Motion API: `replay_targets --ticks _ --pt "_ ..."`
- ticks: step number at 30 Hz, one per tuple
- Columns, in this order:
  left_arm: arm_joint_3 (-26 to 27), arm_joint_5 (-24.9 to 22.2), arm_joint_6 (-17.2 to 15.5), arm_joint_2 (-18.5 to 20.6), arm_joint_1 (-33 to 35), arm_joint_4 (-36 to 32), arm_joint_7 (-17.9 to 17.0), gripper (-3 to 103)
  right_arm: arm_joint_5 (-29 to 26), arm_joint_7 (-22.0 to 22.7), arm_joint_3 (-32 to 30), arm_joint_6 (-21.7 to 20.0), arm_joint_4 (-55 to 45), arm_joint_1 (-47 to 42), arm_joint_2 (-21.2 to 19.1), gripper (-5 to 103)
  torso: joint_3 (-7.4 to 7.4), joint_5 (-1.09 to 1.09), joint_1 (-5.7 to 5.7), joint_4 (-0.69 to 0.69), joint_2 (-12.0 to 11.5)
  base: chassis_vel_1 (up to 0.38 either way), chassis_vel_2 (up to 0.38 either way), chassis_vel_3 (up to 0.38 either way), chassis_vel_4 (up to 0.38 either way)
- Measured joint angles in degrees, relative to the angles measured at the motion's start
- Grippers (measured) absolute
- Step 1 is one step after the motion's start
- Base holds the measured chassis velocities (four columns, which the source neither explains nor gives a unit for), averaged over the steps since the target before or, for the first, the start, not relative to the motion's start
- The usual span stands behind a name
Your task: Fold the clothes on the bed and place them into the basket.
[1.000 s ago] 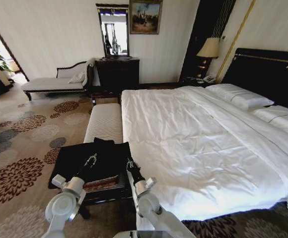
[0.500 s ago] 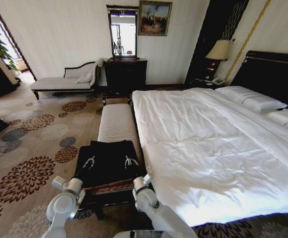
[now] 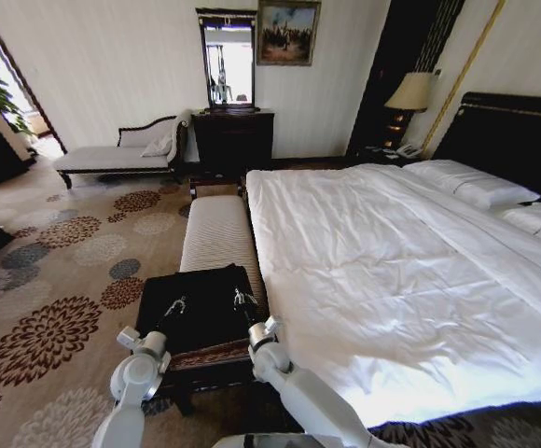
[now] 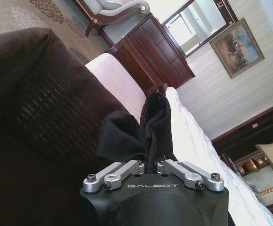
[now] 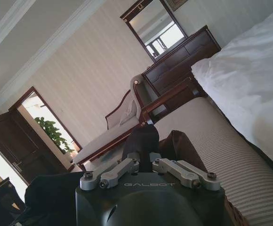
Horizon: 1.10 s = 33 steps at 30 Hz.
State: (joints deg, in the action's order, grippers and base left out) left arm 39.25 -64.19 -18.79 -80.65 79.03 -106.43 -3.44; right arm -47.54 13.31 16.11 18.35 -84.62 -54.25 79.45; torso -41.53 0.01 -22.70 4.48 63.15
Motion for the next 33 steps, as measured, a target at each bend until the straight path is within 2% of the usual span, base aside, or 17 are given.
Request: replay_targets --ticks 14,17,18,19,20,21,22,23,24,25,26,27,28,30,31,32,33 --pt "-0.7 1.0 0.5 0.0 -0.2 1.5 -0.3 6 0.1 -0.6 -0.1 0.1 1.0 0.7 0.8 7 0.00 -0.01 0.00 -0.02 0.0 0.000 0.000 0.000 0.000" --pt "-1.7 2.0 0.8 0.1 -0.2 1.9 -0.4 3 0.3 -0.7 -0.1 0.2 1.5 0.9 1.0 7 0.00 -0.01 0.01 -0.03 0.0 0.000 0.000 0.000 0.000" --pt "-2.4 3.5 1.3 0.0 -0.3 2.3 -0.7 8 0.5 -0.8 -0.1 0.2 1.7 1.0 1.1 7 0.00 -0.01 0.01 -0.02 0.0 0.000 0.000 0.000 0.000" --pt "-2.7 4.2 1.5 -0.1 -0.3 2.5 -0.9 8 0.5 -0.8 -0.1 0.2 1.8 1.0 1.1 7 0.01 -0.01 0.02 -0.03 0.0 0.000 0.000 0.000 0.000" --pt "-3.6 9.0 2.7 -0.4 -0.7 2.8 -2.0 19 0.7 -1.0 0.0 0.3 2.0 1.1 1.2 7 0.00 -0.01 0.01 -0.02 0.0 0.000 0.000 0.000 0.000" --pt "-3.9 11.6 3.4 -0.6 -0.8 2.8 -2.5 23 0.8 -1.0 0.0 0.3 2.0 1.1 1.3 7 0.00 -0.01 0.01 -0.01 0.0 0.000 0.000 0.000 0.000" --pt "-4.0 14.2 4.0 -0.6 -0.8 2.8 -2.8 23 0.8 -1.0 0.0 0.3 2.0 1.1 1.3 5 0.00 -0.01 0.01 -0.01 0.0 0.000 0.000 0.000 0.000" --pt "-4.0 14.2 4.0 -0.6 -0.8 2.8 -2.8 23 0.8 -1.0 0.0 0.3 2.0 1.1 1.3 5 0.00 -0.01 0.01 -0.01 0.0 0.000 0.000 0.000 0.000" --pt "-4.2 16.6 4.4 -0.6 -0.7 2.8 -3.0 29 0.8 -1.0 0.0 0.2 2.0 1.0 1.2 11 0.00 0.00 0.00 -0.01 0.0 0.000 0.000 0.000 0.000" --pt "-4.4 22.0 5.0 0.1 -0.3 2.9 -3.4 34 0.8 -0.9 -0.1 0.2 1.6 0.9 0.9 16 0.00 -0.01 0.00 -0.01 0.0 0.000 0.000 0.000 0.000" --pt "-4.4 24.3 5.4 0.5 -0.1 3.1 -3.5 40 0.8 -0.9 -0.1 0.2 1.4 0.8 0.7 21 0.00 -0.01 0.01 -0.02 0.0 0.000 0.000 0.000 0.000" --pt "-4.4 24.3 5.4 0.5 -0.1 3.1 -3.5 40 0.8 -0.9 -0.1 0.2 1.4 0.8 0.7 21 0.00 -0.01 0.01 -0.02 0.0 0.000 0.000 0.000 0.000" --pt "-4.4 26.3 5.7 1.0 0.1 3.2 -3.7 45 0.8 -0.9 -0.1 0.1 1.2 0.8 0.4 21 0.01 -0.01 0.01 -0.02 0.0 0.000 0.000 0.000 0.000" --pt "-4.0 30.4 6.4 2.0 0.5 3.8 -4.0 56 0.9 -0.9 -0.2 0.0 0.6 0.6 -0.2 32 0.01 -0.01 0.01 -0.03 0.0 0.000 0.000 0.000 0.000" --pt "-3.7 30.7 6.6 2.4 0.6 3.8 -4.0 56 0.9 -0.9 -0.2 0.0 0.5 0.5 -0.4 38 0.01 -0.01 0.01 -0.03 0.0 0.000 0.000 0.000 0.000" --pt "-3.7 30.7 6.6 2.4 0.6 3.8 -4.0 56 0.9 -0.9 -0.2 0.0 0.5 0.5 -0.4 38 0.01 -0.01 0.01 -0.03 0.0 0.000 0.000 0.000 0.000" --pt "-3.4 30.6 6.6 2.6 0.6 3.7 -4.0 61 1.0 -0.9 -0.1 -0.1 0.4 0.4 -0.6 42 0.00 -0.01 0.01 -0.03 0.0 0.000 0.000 0.000 0.000"
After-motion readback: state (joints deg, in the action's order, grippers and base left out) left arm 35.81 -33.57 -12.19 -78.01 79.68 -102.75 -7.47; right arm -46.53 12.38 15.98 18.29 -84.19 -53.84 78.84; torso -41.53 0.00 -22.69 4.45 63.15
